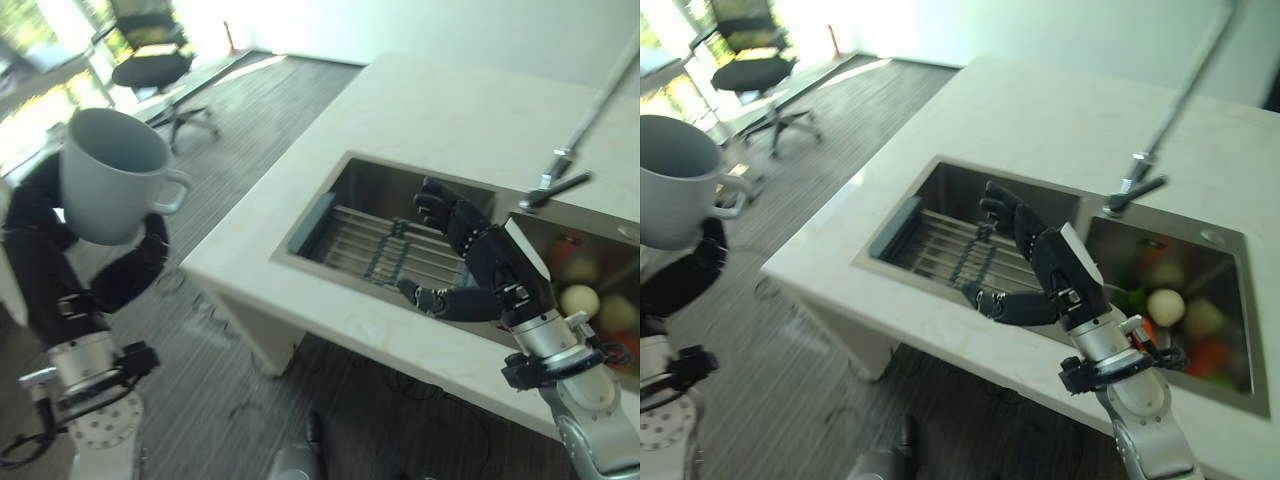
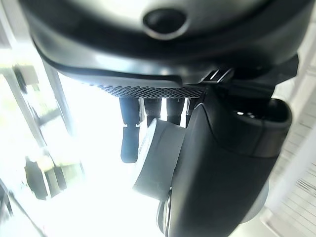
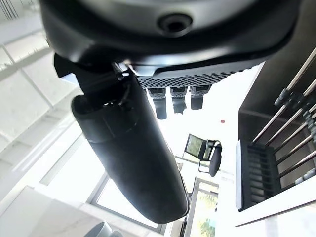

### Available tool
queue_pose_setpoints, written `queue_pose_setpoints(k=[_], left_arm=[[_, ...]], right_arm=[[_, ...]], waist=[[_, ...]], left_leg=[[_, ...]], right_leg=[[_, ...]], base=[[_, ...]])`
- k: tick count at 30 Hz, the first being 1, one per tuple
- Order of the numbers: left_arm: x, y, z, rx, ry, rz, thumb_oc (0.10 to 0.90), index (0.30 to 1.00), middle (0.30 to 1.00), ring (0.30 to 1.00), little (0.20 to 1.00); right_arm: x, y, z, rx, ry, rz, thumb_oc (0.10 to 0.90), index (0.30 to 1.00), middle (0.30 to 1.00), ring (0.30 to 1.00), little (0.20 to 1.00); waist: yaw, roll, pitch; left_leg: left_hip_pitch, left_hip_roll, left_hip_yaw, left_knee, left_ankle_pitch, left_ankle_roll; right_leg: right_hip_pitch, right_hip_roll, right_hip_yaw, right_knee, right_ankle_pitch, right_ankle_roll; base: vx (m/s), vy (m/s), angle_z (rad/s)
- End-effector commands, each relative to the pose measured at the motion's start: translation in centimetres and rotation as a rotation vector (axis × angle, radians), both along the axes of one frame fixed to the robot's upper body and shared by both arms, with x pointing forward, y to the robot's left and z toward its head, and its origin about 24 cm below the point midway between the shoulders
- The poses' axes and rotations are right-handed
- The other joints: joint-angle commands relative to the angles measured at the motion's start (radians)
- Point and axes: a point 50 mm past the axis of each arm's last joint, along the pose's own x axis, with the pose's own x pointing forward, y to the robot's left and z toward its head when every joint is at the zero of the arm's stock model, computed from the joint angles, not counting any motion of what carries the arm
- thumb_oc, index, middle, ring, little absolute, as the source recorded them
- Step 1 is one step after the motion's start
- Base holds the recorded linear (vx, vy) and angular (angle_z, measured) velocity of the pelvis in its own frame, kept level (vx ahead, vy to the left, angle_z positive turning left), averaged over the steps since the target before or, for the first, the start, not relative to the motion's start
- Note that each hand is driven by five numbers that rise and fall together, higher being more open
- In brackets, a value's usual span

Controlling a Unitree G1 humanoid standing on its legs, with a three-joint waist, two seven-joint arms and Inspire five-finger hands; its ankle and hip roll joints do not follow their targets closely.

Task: Place the dishes in the dishwasher.

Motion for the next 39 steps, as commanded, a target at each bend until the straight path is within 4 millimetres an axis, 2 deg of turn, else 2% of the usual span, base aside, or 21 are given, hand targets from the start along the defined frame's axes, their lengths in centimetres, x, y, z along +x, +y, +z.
queue_pose_setpoints(k=[1, 2, 4, 6, 7, 8, 9, 10, 11, 12, 13, 14, 15, 16, 18, 23, 25, 28, 32, 39], left_arm=[[0.3, -1.9, 5.3, 0.149, -0.307, -0.222, 0.400, 0.300, 0.300, 0.300, 0.300], [0.3, -2.0, 5.2, 0.137, -0.322, -0.244, 0.400, 0.300, 0.300, 0.300, 0.300], [0.1, -1.9, 4.9, 0.120, -0.334, -0.271, 0.400, 0.300, 0.300, 0.300, 0.300], [0.0, -1.8, 4.8, 0.105, -0.324, -0.305, 0.400, 0.300, 0.300, 0.300, 0.300], [0.1, -1.9, 4.9, 0.102, -0.321, -0.310, 0.400, 0.300, 0.300, 0.300, 0.300], [0.1, -1.9, 5.0, 0.101, -0.321, -0.316, 0.400, 0.300, 0.300, 0.300, 0.300], [0.3, -2.0, 5.4, 0.095, -0.325, -0.331, 0.400, 0.300, 0.300, 0.300, 0.300], [0.3, -2.1, 5.6, 0.097, -0.325, -0.335, 0.400, 0.300, 0.300, 0.300, 0.300], [0.6, -2.4, 5.9, 0.097, -0.323, -0.348, 0.400, 0.300, 0.300, 0.300, 0.300], [0.9, -2.7, 6.1, 0.104, -0.317, -0.353, 0.400, 0.300, 0.300, 0.300, 0.300], [1.8, -3.4, 6.3, 0.110, -0.306, -0.410, 0.400, 0.300, 0.300, 0.300, 0.300], [2.4, -4.3, 6.1, 0.104, -0.294, -0.458, 0.400, 0.300, 0.300, 0.300, 0.300], [2.5, -4.5, 6.0, 0.103, -0.294, -0.456, 0.400, 0.300, 0.300, 0.300, 0.300], [2.5, -5.0, 5.7, 0.121, -0.299, -0.449, 0.400, 0.300, 0.300, 0.300, 0.300], [2.3, -5.2, 5.7, 0.146, -0.309, -0.434, 0.400, 0.300, 0.300, 0.300, 0.300], [1.6, -4.5, 5.4, 0.122, -0.322, -0.394, 0.400, 0.300, 0.300, 0.300, 0.300], [1.1, -4.2, 5.3, 0.108, -0.330, -0.376, 0.400, 0.300, 0.300, 0.300, 0.300], [1.0, -4.1, 5.3, 0.116, -0.319, -0.349, 0.400, 0.300, 0.300, 0.300, 0.300], [0.8, -3.5, 5.3, 0.101, -0.307, -0.305, 0.400, 0.300, 0.300, 0.300, 0.300], [0.9, -3.5, 4.9, 0.112, -0.272, -0.319, 0.400, 0.300, 0.300, 0.300, 0.300]], right_arm=[[-1.5, -1.5, 4.6, 0.103, -0.348, -0.090, 0.800, 0.900, 0.900, 0.900, 0.900], [-1.4, -1.8, 4.5, 0.098, -0.353, -0.108, 0.800, 0.900, 0.900, 0.900, 0.900], [-1.4, -2.1, 4.2, 0.102, -0.354, -0.127, 0.800, 0.900, 0.900, 0.900, 0.900], [-1.4, -2.4, 3.7, 0.108, -0.349, -0.141, 0.800, 0.900, 0.900, 0.900, 0.900], [-1.5, -2.1, 3.6, 0.105, -0.351, -0.140, 0.800, 0.900, 0.900, 0.900, 0.900], [-1.5, -2.1, 3.6, 0.107, -0.351, -0.144, 0.800, 0.900, 0.900, 0.900, 0.900], [-1.8, -1.9, 3.5, 0.121, -0.351, -0.140, 0.800, 0.900, 0.900, 0.900, 0.900], [-1.9, -1.7, 3.3, 0.119, -0.346, -0.141, 0.800, 0.900, 0.900, 0.900, 0.900], [-1.8, -1.1, 3.1, 0.121, -0.335, -0.149, 0.800, 0.900, 0.900, 0.900, 0.900], [-1.7, -0.9, 3.1, 0.127, -0.332, -0.153, 0.800, 0.900, 0.900, 0.900, 0.900], [-1.8, -1.6, 3.0, 0.132, -0.332, -0.202, 0.800, 0.900, 0.900, 0.900, 0.900], [-2.0, -2.4, 3.0, 0.131, -0.322, -0.224, 0.800, 0.900, 0.900, 0.900, 0.900], [-2.0, -2.4, 3.0, 0.134, -0.318, -0.214, 0.800, 0.900, 0.900, 0.900, 0.900], [-2.0, -2.7, 3.1, 0.163, -0.305, -0.174, 0.800, 0.900, 0.900, 0.900, 0.900], [-2.2, -2.7, 3.1, 0.176, -0.310, -0.152, 0.800, 0.900, 0.900, 0.900, 0.900], [-2.1, -1.5, 3.3, 0.171, -0.332, -0.097, 0.800, 0.900, 0.900, 0.900, 0.900], [-1.7, -0.8, 3.8, 0.186, -0.347, -0.073, 0.800, 0.900, 0.900, 0.900, 0.900], [-1.3, -0.3, 4.0, 0.190, -0.348, -0.060, 0.800, 0.900, 0.900, 0.900, 0.900], [-1.2, 0.0, 4.0, 0.193, -0.327, -0.023, 0.800, 0.900, 0.900, 0.900, 0.900], [-1.4, -0.2, 3.9, 0.198, -0.314, -0.038, 0.800, 0.900, 0.900, 0.900, 0.900]], waist=[[-0.124, -0.012, -0.044], [-0.125, -0.015, -0.041], [-0.114, -0.008, -0.038], [-0.107, 0.004, -0.049], [-0.099, 0.007, -0.053], [-0.097, 0.006, -0.054], [-0.085, 0.002, -0.056], [-0.078, 0.003, -0.057], [-0.076, 0.011, -0.054], [-0.090, 0.015, -0.052], [-0.127, 0.013, -0.053], [-0.158, -0.003, -0.061], [-0.162, -0.008, -0.063], [-0.173, -0.019, -0.062], [-0.177, -0.020, -0.061], [-0.140, -0.012, -0.060], [-0.114, -0.008, -0.063], [-0.100, 0.001, -0.066], [-0.096, 0.016, -0.070], [-0.117, 0.025, -0.076]], left_leg=[[0.111, 0.059, 0.140, 0.072, -0.133, -0.015], [0.123, 0.066, 0.152, 0.072, -0.141, -0.015], [0.118, 0.073, 0.128, 0.072, -0.161, -0.021], [0.120, 0.061, 0.112, 0.072, -0.205, -0.015], [0.114, 0.039, 0.088, 0.072, -0.222, -0.015], [0.111, 0.031, 0.084, 0.072, -0.225, -0.013], [0.100, -0.009, 0.049, 0.072, -0.244, -0.003], [0.094, -0.030, 0.027, 0.072, -0.253, 0.006], [0.084, -0.060, -0.024, 0.072, -0.266, 0.030], [0.075, -0.076, -0.072, 0.072, -0.273, 0.049], [0.042, -0.110, -0.172, 0.072, -0.276, 0.076], [0.001, -0.133, -0.228, 0.072, -0.250, 0.087], [-0.002, -0.137, -0.234, 0.072, -0.250, 0.088], [-0.002, -0.142, -0.237, 0.072, -0.256, 0.090], [-0.004, -0.145, -0.244, 0.072, -0.254, 0.093], [0.015, -0.133, -0.241, 0.072, -0.255, 0.089], [0.028, -0.126, -0.243, 0.072, -0.251, 0.080], [0.038, -0.105, -0.237, 0.072, -0.245, 0.067], [0.044, -0.087, -0.242, 0.072, -0.240, 0.049], [0.043, -0.076, -0.249, 0.072, -0.242, 0.035]], right_leg=[[0.019, -0.020, 0.017, 0.011, -0.016, 0.116], [0.027, -0.028, 0.001, 0.011, -0.008, 0.121], [0.029, -0.045, -0.020, 0.011, 0.003, 0.132], [0.030, -0.097, -0.058, 0.011, 0.057, 0.168], [0.029, -0.127, -0.069, 0.011, 0.095, 0.192], [0.027, -0.138, -0.076, 0.011, 0.112, 0.197], [0.026, -0.179, -0.096, 0.011, 0.181, 0.223], [0.031, -0.190, -0.100, 0.011, 0.207, 0.227], [0.027, -0.187, -0.077, 0.011, 0.239, 0.223], [0.006, -0.152, -0.017, 0.011, 0.222, 0.210], [-0.041, -0.025, 0.159, 0.011, 0.108, 0.171], [-0.080, 0.056, 0.270, 0.011, 0.020, 0.138], [-0.084, 0.063, 0.287, 0.011, 0.013, 0.140], [-0.116, 0.075, 0.343, 0.011, 0.008, 0.157], [-0.127, 0.083, 0.376, 0.011, 0.014, 0.157], [-0.076, 0.076, 0.335, 0.011, -0.015, 0.152], [-0.050, 0.073, 0.308, 0.011, -0.032, 0.141], [-0.025, 0.072, 0.280, 0.011, -0.050, 0.128], [-0.008, 0.072, 0.253, 0.011, -0.067, 0.116], [-0.014, 0.076, 0.261, 0.011, -0.070, 0.116]], base=[[-0.36, 0.404, 2.00], [-0.15, 0.305, 2.42], [-0.12, 0.469, 2.15], [-0.06, 0.567, 0.67], [0.00, 0.359, 0.67], [0.04, 0.552, 0.68], [0.05, 0.492, 1.20], [0.11, 0.729, 1.02], [0.11, 0.553, 1.31], [0.16, 0.441, 1.05], [0.13, 0.138, 2.34], [0.12, 0.023, 2.89], [0.10, -0.035, 4.47], [0.08, -0.021, 3.31], [0.03, -0.066, 1.57], [0.03, -0.160, 0.47], [0.04, -0.206, 0.38], [0.02, -0.174, -0.04], [0.00, -0.111, 0.06], [0.00, -0.057, -0.04]])
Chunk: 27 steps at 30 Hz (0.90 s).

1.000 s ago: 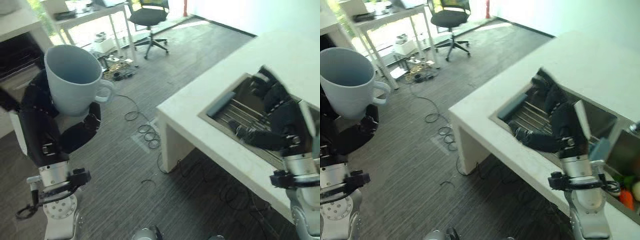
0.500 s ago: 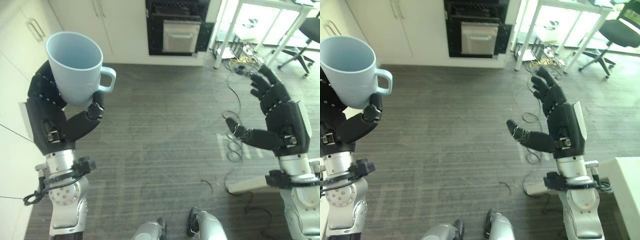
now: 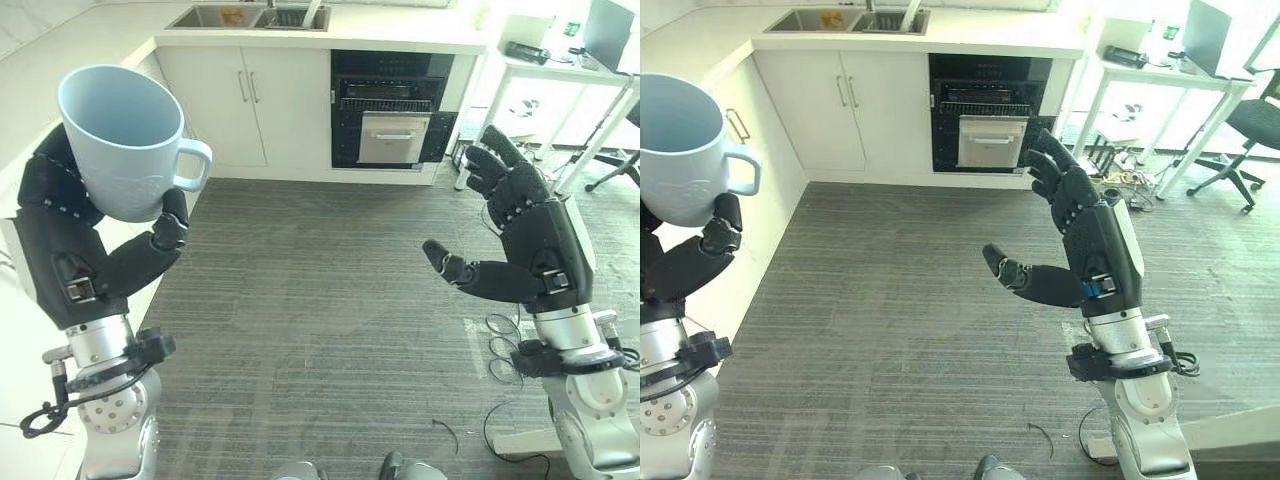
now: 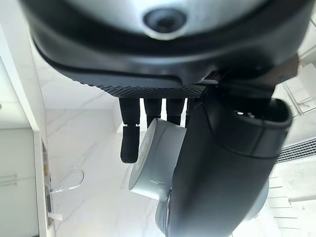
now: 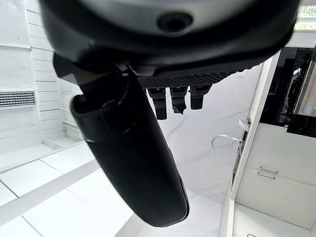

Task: Place the dishes in the dishwasher.

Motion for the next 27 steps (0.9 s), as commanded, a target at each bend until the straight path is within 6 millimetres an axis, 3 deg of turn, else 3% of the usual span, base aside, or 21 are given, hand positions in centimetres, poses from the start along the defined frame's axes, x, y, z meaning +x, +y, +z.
queue_pose_setpoints(k=[1, 11, 12, 17, 22, 27], left_arm=[[-1.0, -1.0, 4.0, 0.146, -0.209, -0.056, 0.400, 0.300, 0.300, 0.300, 0.300], [-0.6, -1.7, 3.3, 0.140, -0.201, -0.117, 0.400, 0.300, 0.300, 0.300, 0.300], [0.5, -2.5, 3.3, 0.153, -0.179, -0.159, 0.400, 0.300, 0.300, 0.300, 0.300], [0.6, -3.0, 3.0, 0.141, -0.165, -0.187, 0.400, 0.300, 0.300, 0.300, 0.300], [0.2, -2.6, 3.0, 0.127, -0.168, -0.174, 0.400, 0.300, 0.300, 0.300, 0.300], [-0.5, -2.2, 2.7, 0.096, -0.172, -0.158, 0.400, 0.300, 0.300, 0.300, 0.300]], right_arm=[[-1.3, -0.3, 3.2, 0.041, -0.203, 0.005, 0.800, 0.900, 0.900, 0.900, 0.900], [-1.8, -1.3, 2.5, 0.027, -0.175, -0.039, 0.800, 0.900, 0.900, 0.900, 0.900], [-1.3, -0.7, 1.1, 0.045, -0.112, -0.020, 0.800, 0.900, 0.900, 0.900, 0.900], [-1.1, -0.9, 1.7, 0.046, -0.136, -0.035, 0.800, 0.900, 0.900, 0.900, 0.900], [-1.3, -0.9, 1.8, 0.032, -0.121, -0.037, 0.800, 0.900, 0.900, 0.900, 0.900], [-1.5, -1.3, 1.7, 0.016, -0.110, -0.028, 0.800, 0.900, 0.900, 0.900, 0.900]], waist=[[-0.007, -0.002, -0.079], [-0.082, -0.003, -0.096], [-0.098, -0.013, -0.042], [-0.082, -0.026, -0.071], [-0.083, -0.021, -0.079], [-0.078, -0.026, -0.070]], left_leg=[[-0.062, 0.087, -0.029, -0.005, -0.049, -0.073], [-0.051, 0.091, 0.007, -0.005, -0.065, -0.059], [-0.067, 0.005, -0.009, -0.005, -0.073, -0.005], [-0.075, 0.012, 0.017, -0.005, -0.079, -0.003], [-0.054, 0.026, 0.030, -0.005, -0.088, -0.002], [-0.024, 0.035, 0.046, -0.005, -0.047, -0.023]], right_leg=[[0.092, -0.024, -0.009, -0.013, -0.148, 0.106], [0.041, 0.017, 0.079, -0.013, -0.136, 0.096], [-0.016, 0.008, 0.094, -0.013, -0.048, 0.133], [-0.007, 0.013, 0.090, -0.013, -0.083, 0.118], [0.019, 0.038, 0.094, -0.013, -0.118, 0.098], [0.035, 0.059, 0.097, -0.013, -0.134, 0.063]], base=[[0.02, -0.040, -0.02], [0.01, -0.038, -0.31], [0.03, -0.051, -0.18], [0.05, -0.097, 0.07], [0.10, -0.164, -0.04], [0.13, -0.209, -0.13]])
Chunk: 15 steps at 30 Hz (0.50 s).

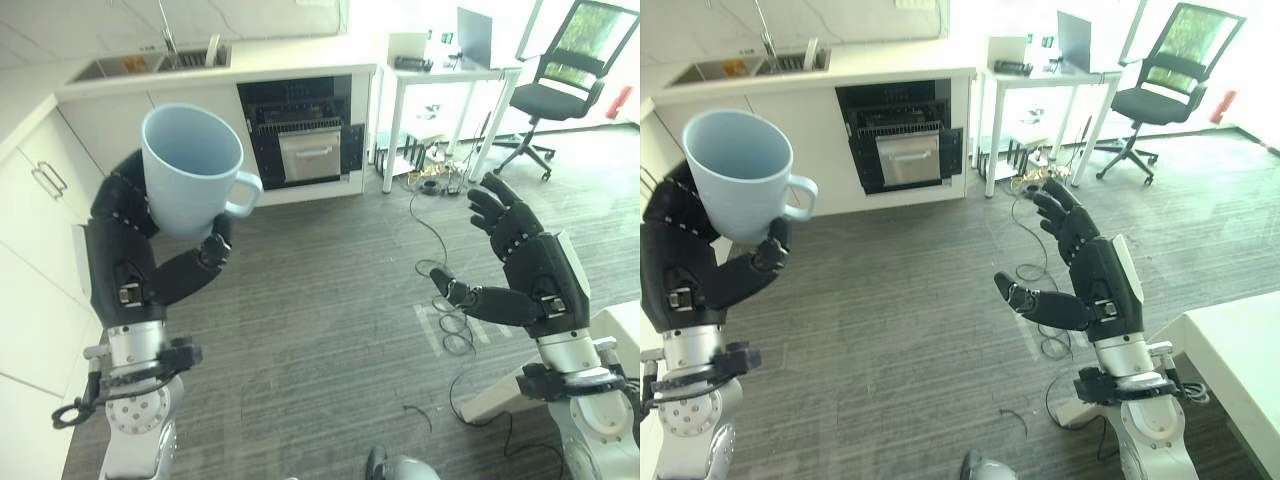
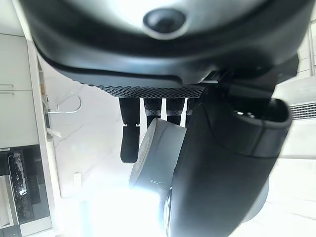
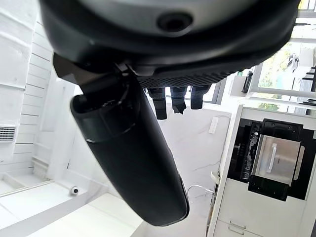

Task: Place the dishes in the dishwasher.

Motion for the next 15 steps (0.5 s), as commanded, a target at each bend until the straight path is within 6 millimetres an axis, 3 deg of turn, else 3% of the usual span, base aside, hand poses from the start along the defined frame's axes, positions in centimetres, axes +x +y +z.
queue_pose_setpoints(k=[1, 3, 5, 6, 7, 8, 9, 11, 14, 15], left_arm=[[-1.3, -0.3, 4.7, 0.059, -0.280, -0.039, 0.400, 0.300, 0.300, 0.300, 0.300], [-1.5, -0.2, 4.5, 0.050, -0.287, -0.035, 0.400, 0.300, 0.300, 0.300, 0.300], [-1.7, -0.3, 4.5, 0.048, -0.288, -0.040, 0.400, 0.300, 0.300, 0.300, 0.300], [-1.5, -0.4, 4.3, 0.055, -0.274, -0.050, 0.400, 0.300, 0.300, 0.300, 0.300], [-1.6, -0.3, 4.3, 0.055, -0.274, -0.050, 0.400, 0.300, 0.300, 0.300, 0.300], [-1.9, -0.2, 4.0, 0.052, -0.261, -0.045, 0.400, 0.300, 0.300, 0.300, 0.300], [-2.0, -0.2, 3.9, 0.053, -0.258, -0.038, 0.400, 0.300, 0.300, 0.300, 0.300], [-2.3, -0.1, 3.7, 0.059, -0.256, -0.026, 0.400, 0.300, 0.300, 0.300, 0.300], [-2.3, 0.1, 3.7, 0.067, -0.252, -0.014, 0.400, 0.300, 0.300, 0.300, 0.300], [-1.7, -0.1, 4.4, 0.107, -0.254, -0.039, 0.400, 0.300, 0.300, 0.300, 0.300]], right_arm=[[-0.2, -0.2, 4.7, 0.015, -0.267, 0.039, 0.800, 0.900, 0.900, 0.900, 0.900], [-0.4, -0.5, 4.9, -0.003, -0.273, 0.039, 0.800, 0.900, 0.900, 0.900, 0.900], [-0.4, -0.7, 4.9, -0.016, -0.276, 0.032, 0.800, 0.900, 0.900, 0.900, 0.900], [-0.1, -0.7, 4.9, -0.007, -0.274, 0.024, 0.800, 0.900, 0.900, 0.900, 0.900], [-0.1, -0.6, 4.9, -0.005, -0.273, 0.025, 0.800, 0.900, 0.900, 0.900, 0.900], [-0.3, -0.3, 4.5, -0.001, -0.267, 0.037, 0.800, 0.900, 0.900, 0.900, 0.900], [-0.4, -0.1, 4.4, -0.007, -0.266, 0.045, 0.800, 0.900, 0.900, 0.900, 0.900], [-0.6, 0.1, 4.4, -0.022, -0.267, 0.064, 0.800, 0.900, 0.900, 0.900, 0.900], [-0.5, 0.1, 4.5, -0.020, -0.268, 0.071, 0.800, 0.900, 0.900, 0.900, 0.900], [-1.0, 0.2, 4.5, 0.029, -0.274, 0.071, 0.800, 0.900, 0.900, 0.900, 0.900]], waist=[[0.011, -0.026, 0.019], [0.032, -0.060, 0.044], [0.049, -0.068, 0.076], [0.048, -0.055, 0.091], [0.048, -0.053, 0.095], [0.050, -0.001, 0.094], [0.049, 0.011, 0.087], [0.065, 0.030, 0.079], [0.073, 0.030, 0.067], [0.088, -0.003, 0.027]], left_leg=[[0.019, -0.062, -0.051, 0.008, -0.047, 0.015], [0.028, -0.108, -0.055, 0.043, 0.056, -0.008], [-0.065, -0.092, -0.062, 0.183, 0.105, -0.037], [-0.076, -0.042, -0.024, 0.011, 0.106, -0.036], [-0.076, -0.036, -0.021, 0.008, 0.098, -0.035], [-0.185, 0.051, -0.058, 0.008, 0.092, -0.067], [-0.217, 0.066, -0.079, 0.008, 0.104, -0.076], [-0.292, 0.072, -0.145, 0.008, 0.140, -0.092], [-0.296, 0.073, -0.150, 0.008, 0.131, -0.089], [-0.256, 0.007, -0.157, 0.008, 0.076, -0.036]], right_leg=[[0.140, -0.039, 0.036, -0.021, -0.142, 0.101], [0.147, -0.062, 0.056, -0.021, -0.137, 0.081], [0.161, -0.067, 0.050, -0.021, -0.135, 0.065], [0.183, -0.059, 0.038, -0.021, -0.149, 0.076], [0.188, -0.057, 0.038, -0.021, -0.151, 0.078], [0.211, -0.015, 0.032, -0.021, -0.180, 0.091], [0.215, -0.004, 0.034, -0.021, -0.189, 0.090], [0.259, 0.023, 0.058, -0.021, -0.225, 0.083], [0.286, 0.013, 0.053, -0.021, -0.249, 0.091], [0.353, -0.070, 0.018, -0.021, -0.226, 0.168]], base=[[0.16, -0.210, -0.09], [0.13, -0.222, -0.13], [0.15, -0.142, -0.20], [0.22, -0.020, -0.21], [0.40, 0.172, 0.09], [0.31, 0.212, 0.38], [0.38, 0.257, 0.55], [0.42, 0.257, 0.46], [0.42, 0.272, -0.64], [0.62, 0.418, -0.46]])
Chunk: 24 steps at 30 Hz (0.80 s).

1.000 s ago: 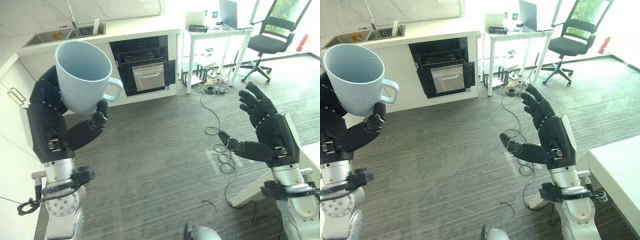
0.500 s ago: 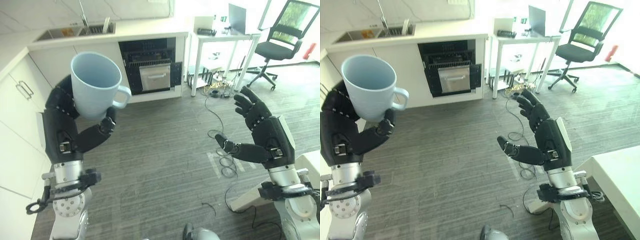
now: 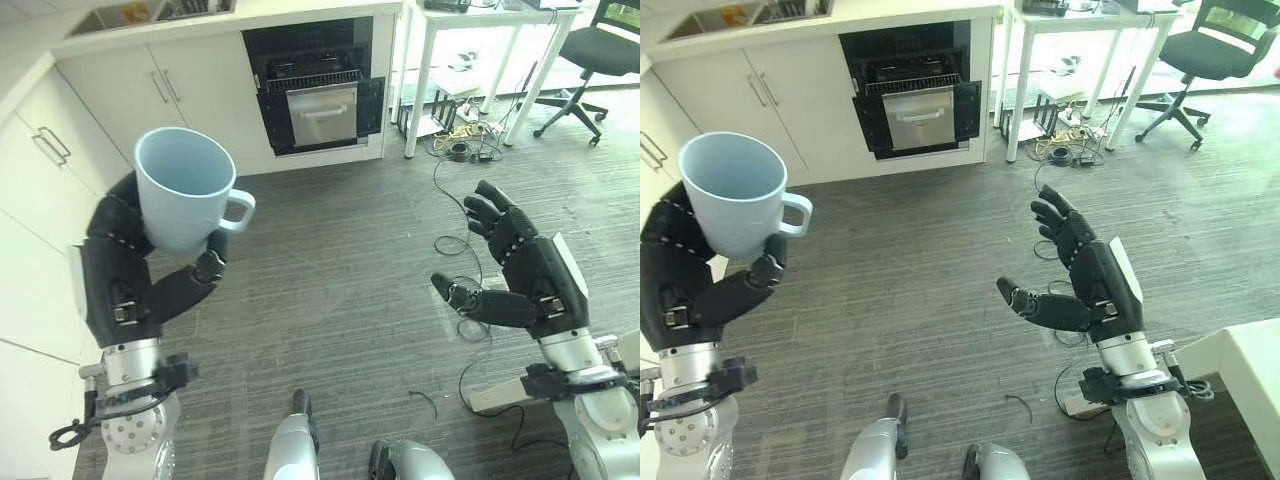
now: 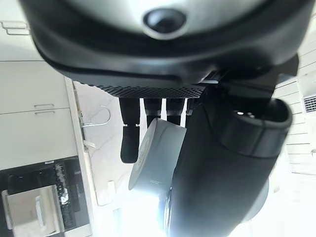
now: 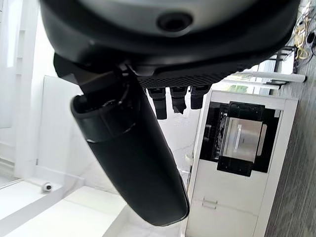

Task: Place the dishes in the dishwasher.

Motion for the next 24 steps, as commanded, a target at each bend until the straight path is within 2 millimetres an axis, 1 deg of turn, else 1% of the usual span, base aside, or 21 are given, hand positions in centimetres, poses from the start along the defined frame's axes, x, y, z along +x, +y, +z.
queue_pose_setpoints(k=[1, 2, 3, 4, 5, 6, 7, 8, 9, 10, 11, 12, 13, 14, 16, 17, 19, 22, 23, 24], left_arm=[[-0.4, -0.8, 5.1, 0.133, -0.260, -0.075, 0.400, 0.300, 0.300, 0.300, 0.300], [0.0, -1.1, 5.5, 0.155, -0.259, -0.109, 0.400, 0.300, 0.300, 0.300, 0.300], [0.2, -1.2, 5.6, 0.164, -0.255, -0.123, 0.400, 0.300, 0.300, 0.300, 0.300], [0.5, -1.5, 5.7, 0.181, -0.253, -0.144, 0.400, 0.300, 0.300, 0.300, 0.300], [0.5, -1.6, 5.8, 0.191, -0.253, -0.151, 0.400, 0.300, 0.300, 0.300, 0.300], [0.7, -2.1, 5.8, 0.211, -0.259, -0.157, 0.400, 0.300, 0.300, 0.300, 0.300], [0.9, -2.2, 6.0, 0.219, -0.263, -0.151, 0.400, 0.300, 0.300, 0.300, 0.300], [0.9, -2.2, 6.1, 0.221, -0.265, -0.148, 0.400, 0.300, 0.300, 0.300, 0.300], [1.1, -2.2, 6.4, 0.226, -0.274, -0.140, 0.400, 0.300, 0.300, 0.300, 0.300], [1.1, -2.2, 6.5, 0.228, -0.279, -0.135, 0.400, 0.300, 0.300, 0.300, 0.300], [1.1, -2.1, 6.6, 0.233, -0.283, -0.128, 0.400, 0.300, 0.300, 0.300, 0.300], [1.1, -2.1, 6.6, 0.241, -0.286, -0.118, 0.400, 0.300, 0.300, 0.300, 0.300], [1.1, -2.2, 6.5, 0.249, -0.286, -0.103, 0.400, 0.300, 0.300, 0.300, 0.300], [1.1, -2.2, 6.5, 0.250, -0.285, -0.101, 0.400, 0.300, 0.300, 0.300, 0.300], [1.1, -2.4, 6.4, 0.259, -0.282, -0.100, 0.400, 0.300, 0.300, 0.300, 0.300], [0.9, -2.4, 6.4, 0.268, -0.283, -0.097, 0.400, 0.300, 0.300, 0.300, 0.300], [0.7, -2.3, 6.3, 0.273, -0.278, -0.094, 0.400, 0.300, 0.300, 0.300, 0.300], [0.6, -2.3, 6.2, 0.257, -0.272, -0.099, 0.400, 0.300, 0.300, 0.300, 0.300], [0.6, -2.3, 6.2, 0.249, -0.273, -0.108, 0.400, 0.300, 0.300, 0.300, 0.300], [0.6, -2.4, 6.1, 0.241, -0.272, -0.116, 0.400, 0.300, 0.300, 0.300, 0.300]], right_arm=[[-1.3, 1.0, 4.3, 0.066, -0.281, 0.061, 0.800, 0.900, 0.900, 0.900, 0.900], [-1.2, 1.0, 4.4, 0.084, -0.287, 0.031, 0.800, 0.900, 0.900, 0.900, 0.900], [-1.0, 1.0, 4.5, 0.096, -0.290, 0.021, 0.800, 0.900, 0.900, 0.900, 0.900], [-0.8, 1.2, 4.4, 0.111, -0.296, 0.013, 0.800, 0.900, 0.900, 0.900, 0.900], [-0.8, 1.4, 4.3, 0.115, -0.298, 0.012, 0.800, 0.900, 0.900, 0.900, 0.900], [-0.4, 2.1, 3.9, 0.115, -0.292, 0.026, 0.800, 0.900, 0.900, 0.900, 0.900], [-0.1, 2.2, 3.8, 0.111, -0.286, 0.038, 0.800, 0.900, 0.900, 0.900, 0.900], [-0.1, 2.2, 3.8, 0.111, -0.286, 0.040, 0.800, 0.900, 0.900, 0.900, 0.900], [0.0, 2.0, 4.0, 0.118, -0.290, 0.047, 0.800, 0.900, 0.900, 0.900, 0.900], [0.0, 1.8, 4.1, 0.124, -0.294, 0.052, 0.800, 0.900, 0.900, 0.900, 0.900], [-0.1, 1.6, 4.2, 0.131, -0.299, 0.057, 0.800, 0.900, 0.900, 0.900, 0.900], [-0.1, 1.4, 4.2, 0.138, -0.302, 0.064, 0.800, 0.900, 0.900, 0.900, 0.900], [-0.2, 1.3, 4.3, 0.143, -0.311, 0.085, 0.800, 0.900, 0.900, 0.900, 0.900], [-0.2, 1.3, 4.3, 0.142, -0.312, 0.088, 0.800, 0.900, 0.900, 0.900, 0.900], [-0.5, 1.5, 4.2, 0.142, -0.317, 0.103, 0.800, 0.900, 0.900, 0.900, 0.900], [-0.7, 1.5, 4.2, 0.144, -0.323, 0.111, 0.800, 0.900, 0.900, 0.900, 0.900], [-0.9, 1.5, 4.2, 0.148, -0.322, 0.118, 0.800, 0.900, 0.900, 0.900, 0.900], [-0.7, 1.5, 4.4, 0.145, -0.319, 0.111, 0.800, 0.900, 0.900, 0.900, 0.900], [-0.5, 1.5, 4.5, 0.141, -0.320, 0.104, 0.800, 0.900, 0.900, 0.900, 0.900], [-0.4, 1.5, 4.7, 0.133, -0.321, 0.100, 0.800, 0.900, 0.900, 0.900, 0.900]], waist=[[-0.008, -0.055, -0.130], [-0.001, -0.069, -0.140], [0.001, -0.071, -0.145], [-0.001, -0.066, -0.147], [-0.003, -0.060, -0.145], [-0.014, -0.039, -0.137], [-0.017, -0.038, -0.133], [-0.017, -0.037, -0.133], [-0.018, -0.039, -0.130], [-0.020, -0.043, -0.121], [-0.023, -0.053, -0.116], [-0.031, -0.062, -0.107], [-0.055, -0.075, -0.091], [-0.060, -0.075, -0.090], [-0.081, -0.066, -0.083], [-0.082, -0.067, -0.081], [-0.082, -0.070, -0.076], [-0.082, -0.080, -0.088], [-0.082, -0.085, -0.094], [-0.085, -0.084, -0.104]], left_leg=[[0.010, -0.078, 0.026, 0.053, -0.118, 0.065], [0.020, -0.119, -0.002, 0.053, -0.130, 0.092], [0.030, -0.139, -0.015, 0.053, -0.140, 0.105], [0.058, -0.175, -0.044, 0.053, -0.162, 0.130], [0.072, -0.191, -0.059, 0.053, -0.168, 0.140], [0.101, -0.186, -0.055, 0.053, -0.180, 0.146], [0.109, -0.182, -0.042, 0.053, -0.179, 0.143], [0.109, -0.178, -0.039, 0.053, -0.179, 0.140], [0.113, -0.165, -0.020, 0.053, -0.177, 0.129], [0.123, -0.159, -0.006, 0.053, -0.180, 0.122], [0.141, -0.161, 0.002, 0.053, -0.200, 0.115], [0.156, -0.161, 0.022, 0.053, -0.212, 0.114], [0.177, -0.170, 0.057, 0.053, -0.226, 0.126], [0.182, -0.172, 0.059, 0.053, -0.233, 0.129], [0.216, -0.177, 0.054, 0.053, -0.263, 0.143], [0.239, -0.186, 0.045, 0.053, -0.286, 0.150], [0.262, -0.189, 0.058, 0.053, -0.301, 0.161], [0.302, -0.194, 0.056, 0.053, -0.328, 0.166], [0.330, -0.194, 0.048, 0.053, -0.342, 0.168], [0.363, -0.190, 0.036, 0.053, -0.352, 0.161]], right_leg=[[0.220, -0.114, -0.097, -0.152, -0.006, 0.193], [0.239, -0.133, -0.111, -0.152, 0.074, 0.221], [0.250, -0.142, -0.128, -0.152, 0.156, 0.232], [0.254, -0.144, -0.128, -0.070, 0.263, 0.246], [0.219, -0.147, -0.116, 0.023, 0.281, 0.247], [0.107, -0.151, -0.111, 0.107, 0.276, 0.214], [0.079, -0.132, -0.131, 0.041, 0.225, 0.197], [0.079, -0.122, -0.138, 0.015, 0.211, 0.191], [0.086, -0.096, -0.177, -0.120, 0.177, 0.180], [0.065, -0.102, -0.197, -0.152, 0.162, 0.175], [0.037, -0.120, -0.191, -0.152, 0.134, 0.181], [-0.008, -0.144, -0.183, -0.152, 0.142, 0.190], [-0.122, -0.192, -0.140, -0.152, 0.226, 0.212], [-0.148, -0.199, -0.124, -0.152, 0.238, 0.218], [-0.251, -0.213, -0.066, -0.152, 0.247, 0.228], [-0.272, -0.219, -0.066, -0.152, 0.250, 0.235], [-0.268, -0.222, -0.083, -0.152, 0.240, 0.233], [-0.237, -0.223, -0.092, -0.152, 0.272, 0.240], [-0.216, -0.219, -0.098, -0.152, 0.279, 0.240], [-0.199, -0.209, -0.106, -0.152, 0.281, 0.234]], base=[[0.84, 0.560, -0.12], [0.35, 0.251, -0.12], [0.53, 0.367, -0.11], [0.38, 0.301, 0.00], [0.37, 0.357, 0.33], [0.24, 0.233, 0.51], [0.19, 0.149, 0.24], [0.17, -0.044, -0.05], [0.13, -0.105, -0.14], [0.21, -0.139, -0.16], [0.18, -0.135, -0.24], [0.20, -0.164, -0.12], [0.13, -0.142, 0.23], [0.16, -0.149, 0.31], [0.36, -0.215, -0.27], [0.41, -0.284, -0.35], [0.33, -0.285, -0.02], [0.39, -0.344, -0.05], [0.44, -0.380, 0.15], [0.56, -0.468, 0.30]])
